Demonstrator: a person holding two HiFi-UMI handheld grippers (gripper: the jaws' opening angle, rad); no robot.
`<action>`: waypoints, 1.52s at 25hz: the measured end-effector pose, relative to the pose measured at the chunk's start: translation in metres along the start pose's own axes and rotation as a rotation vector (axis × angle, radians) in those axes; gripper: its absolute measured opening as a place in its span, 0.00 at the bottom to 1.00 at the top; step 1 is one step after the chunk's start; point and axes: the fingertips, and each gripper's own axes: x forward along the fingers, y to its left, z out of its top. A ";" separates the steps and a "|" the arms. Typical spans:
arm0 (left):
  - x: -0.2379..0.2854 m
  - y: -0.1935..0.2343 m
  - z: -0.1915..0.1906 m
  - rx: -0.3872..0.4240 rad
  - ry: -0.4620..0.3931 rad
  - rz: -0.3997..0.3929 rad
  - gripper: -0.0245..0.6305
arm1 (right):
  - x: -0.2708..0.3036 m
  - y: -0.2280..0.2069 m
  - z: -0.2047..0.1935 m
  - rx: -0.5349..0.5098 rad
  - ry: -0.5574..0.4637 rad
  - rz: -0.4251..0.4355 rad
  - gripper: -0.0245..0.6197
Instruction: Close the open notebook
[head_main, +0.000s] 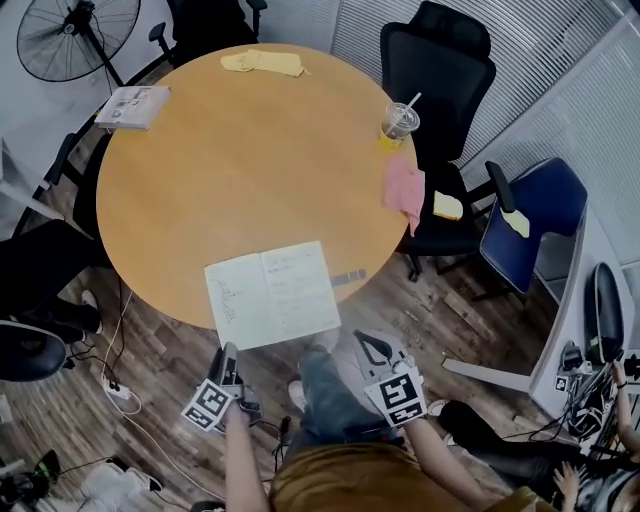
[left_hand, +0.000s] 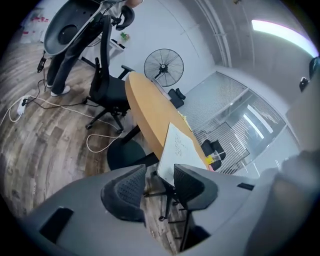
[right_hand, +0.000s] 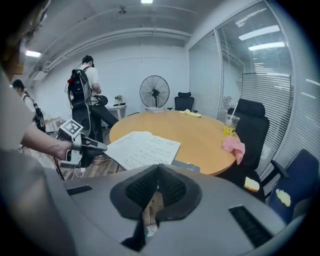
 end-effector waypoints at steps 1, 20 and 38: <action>0.001 -0.001 0.001 -0.007 -0.008 -0.007 0.31 | 0.000 0.000 0.002 -0.022 -0.001 -0.001 0.06; 0.011 -0.010 0.005 -0.096 -0.017 -0.072 0.24 | -0.002 -0.008 0.012 -0.015 -0.019 -0.007 0.05; -0.011 -0.046 0.016 0.003 -0.041 -0.115 0.15 | -0.045 -0.005 0.020 -0.027 -0.090 -0.067 0.06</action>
